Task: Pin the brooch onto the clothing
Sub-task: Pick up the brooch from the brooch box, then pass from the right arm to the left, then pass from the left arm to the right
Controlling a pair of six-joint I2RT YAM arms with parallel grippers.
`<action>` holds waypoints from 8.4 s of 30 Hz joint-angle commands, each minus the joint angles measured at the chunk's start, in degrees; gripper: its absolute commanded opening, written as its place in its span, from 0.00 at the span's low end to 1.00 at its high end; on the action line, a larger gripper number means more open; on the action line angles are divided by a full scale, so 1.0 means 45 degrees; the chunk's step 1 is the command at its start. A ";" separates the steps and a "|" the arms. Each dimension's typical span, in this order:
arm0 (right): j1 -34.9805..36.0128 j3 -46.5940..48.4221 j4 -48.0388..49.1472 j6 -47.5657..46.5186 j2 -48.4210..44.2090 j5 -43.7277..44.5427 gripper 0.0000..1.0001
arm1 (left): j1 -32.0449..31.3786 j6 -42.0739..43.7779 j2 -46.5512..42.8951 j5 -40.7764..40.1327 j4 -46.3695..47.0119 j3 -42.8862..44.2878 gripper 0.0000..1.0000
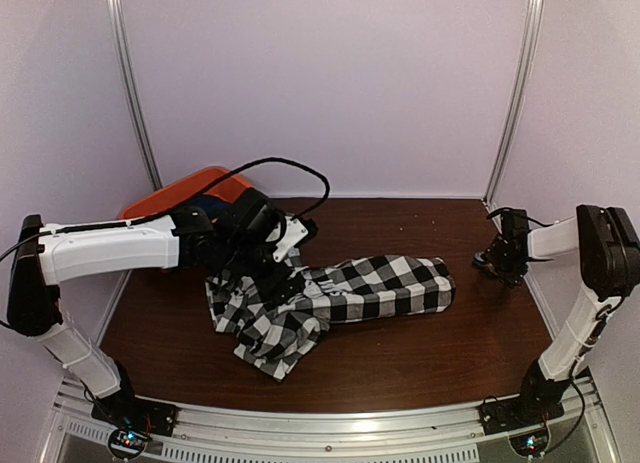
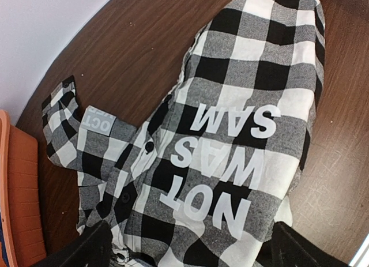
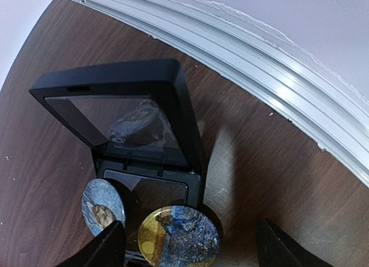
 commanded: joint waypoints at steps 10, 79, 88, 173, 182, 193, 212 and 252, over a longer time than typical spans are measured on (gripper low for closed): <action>-0.0184 0.0193 0.0300 0.0196 0.0464 -0.0132 0.75 | 0.0131 -0.0179 -0.0102 0.0247 0.0469 0.0012 0.98; -0.0126 0.0373 -0.0987 -0.0484 -0.1319 -0.0120 0.44 | 0.0203 -0.0202 -0.0066 0.0580 0.0467 0.0090 0.98; 0.0930 0.0486 -0.1637 -0.1471 -0.3039 -0.1285 0.43 | 0.0221 -0.0086 -0.0423 0.1147 0.0738 -0.0066 0.98; 0.8955 0.6932 -0.4972 -0.0716 0.0471 -0.8435 0.45 | -0.0197 2.2199 0.6059 0.3915 2.2096 -0.3888 0.54; 0.9064 0.6858 -0.5090 -0.0833 0.0505 -0.8393 0.45 | -0.0193 2.2190 0.6270 0.3645 2.2842 -0.3757 0.44; 0.9117 0.6828 -0.5134 -0.0873 0.0509 -0.8418 0.45 | -0.0198 2.2186 0.6379 0.3496 2.2567 -0.3702 0.34; 0.9376 0.6896 -0.5333 -0.0834 0.0499 -0.8180 0.45 | -0.0198 2.2085 0.6485 0.3278 2.2871 -0.3618 0.21; 0.8026 0.1870 -0.0439 -1.2735 -0.6491 -0.4588 1.00 | -0.0731 0.7894 0.3332 0.1987 1.5080 -0.1869 0.00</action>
